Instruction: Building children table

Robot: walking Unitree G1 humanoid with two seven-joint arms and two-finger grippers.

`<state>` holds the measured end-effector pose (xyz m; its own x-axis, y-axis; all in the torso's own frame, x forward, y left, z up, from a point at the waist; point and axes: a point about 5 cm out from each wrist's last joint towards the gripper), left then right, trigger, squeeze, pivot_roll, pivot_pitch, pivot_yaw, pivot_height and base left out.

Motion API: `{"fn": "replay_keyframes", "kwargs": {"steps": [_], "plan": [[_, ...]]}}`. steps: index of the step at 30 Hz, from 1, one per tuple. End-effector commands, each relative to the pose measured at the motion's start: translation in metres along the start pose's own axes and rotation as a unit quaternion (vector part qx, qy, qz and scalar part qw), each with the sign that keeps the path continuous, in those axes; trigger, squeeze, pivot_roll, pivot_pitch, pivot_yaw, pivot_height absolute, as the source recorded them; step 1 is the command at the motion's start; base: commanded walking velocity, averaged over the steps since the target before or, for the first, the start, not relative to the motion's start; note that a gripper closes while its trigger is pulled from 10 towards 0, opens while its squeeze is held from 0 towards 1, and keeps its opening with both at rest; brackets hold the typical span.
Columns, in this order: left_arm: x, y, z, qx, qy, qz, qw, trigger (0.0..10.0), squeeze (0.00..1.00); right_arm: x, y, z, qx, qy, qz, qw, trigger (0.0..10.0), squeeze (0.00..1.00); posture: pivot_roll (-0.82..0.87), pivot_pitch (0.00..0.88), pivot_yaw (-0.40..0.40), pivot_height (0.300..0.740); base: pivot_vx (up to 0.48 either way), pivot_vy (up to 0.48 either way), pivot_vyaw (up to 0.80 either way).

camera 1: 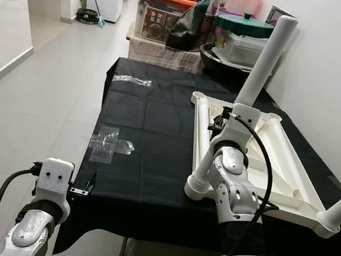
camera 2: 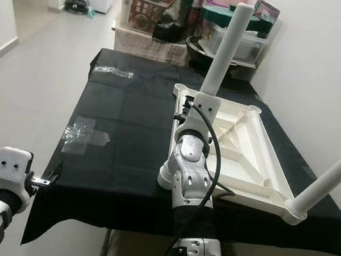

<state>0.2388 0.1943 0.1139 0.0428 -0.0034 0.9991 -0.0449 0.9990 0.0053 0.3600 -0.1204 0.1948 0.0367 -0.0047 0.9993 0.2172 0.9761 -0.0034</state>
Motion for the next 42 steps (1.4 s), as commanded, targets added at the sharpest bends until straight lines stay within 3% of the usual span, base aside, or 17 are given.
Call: {"fn": "replay_keyframes", "kwargs": {"steps": [1, 19, 20, 22, 24, 29, 31, 42], "plan": [[-0.005, -0.001, 0.000, -0.005, 0.009, -0.004, 1.000, 10.0, 0.00, -0.046, -0.017, 0.002, -0.027, 0.095, 0.025, 0.995, 10.0, 0.00, 0.06, 0.000, -0.109, 0.740, 0.000, 0.000, 0.00], [-0.005, -0.002, -0.001, -0.008, 0.009, -0.004, 1.000, 10.0, 0.00, -0.036, -0.014, 0.004, -0.018, 0.081, 0.009, 0.997, 10.0, 0.00, 0.06, 0.000, -0.108, 0.740, 0.000, 0.000, 0.00], [-0.005, -0.002, -0.001, -0.009, 0.010, -0.004, 1.000, 10.0, 0.00, -0.033, -0.014, 0.004, -0.017, 0.075, 0.006, 0.997, 10.0, 0.29, 0.06, 0.000, -0.108, 0.740, 0.000, 0.000, 0.00], [-0.005, -0.002, -0.001, -0.009, 0.010, -0.004, 1.000, 10.0, 0.00, -0.031, -0.013, 0.004, -0.016, 0.073, 0.006, 0.997, 10.0, 0.29, 0.06, 0.000, -0.108, 0.740, 0.000, 0.000, 0.00], [-0.005, -0.002, -0.001, -0.009, 0.010, -0.004, 1.000, 10.0, 0.00, -0.028, -0.014, 0.004, -0.017, 0.064, 0.002, 0.998, 10.0, 0.97, 0.06, 0.000, -0.108, 0.740, 0.000, 0.000, 0.00], [-0.006, -0.002, 0.000, -0.008, 0.010, -0.003, 1.000, 10.0, 0.00, -0.012, -0.014, 0.007, -0.017, 0.020, -0.001, 1.000, 10.0, 1.00, 0.06, 0.000, -0.108, 0.740, 0.000, 0.000, 0.00], [-0.006, -0.003, 0.000, -0.010, 0.011, -0.003, 1.000, 10.0, 0.00, 0.004, -0.015, 0.009, -0.017, -0.024, -0.008, 1.000, 10.0, 1.00, 0.06, 0.000, -0.104, 0.740, 0.000, 0.000, 0.00], [-0.006, -0.003, 0.000, -0.010, 0.011, -0.003, 1.000, 10.0, 0.00, 0.018, -0.013, 0.011, 0.004, -0.045, -0.022, 0.999, 10.0, 1.00, 0.06, 0.000, -0.102, 0.740, 0.000, 0.000, 0.00]]}}
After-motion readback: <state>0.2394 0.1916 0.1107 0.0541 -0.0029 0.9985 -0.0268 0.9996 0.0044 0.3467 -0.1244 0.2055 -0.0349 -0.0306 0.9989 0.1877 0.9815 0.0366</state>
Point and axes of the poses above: a point about 5 cm out from each wrist's last joint towards the gripper, its own z axis pointing back from the gripper into the wrist, its own x axis along the axis of the wrist's last joint, y = z × x, and after that the axes turned 5 degrees about z, right-handed
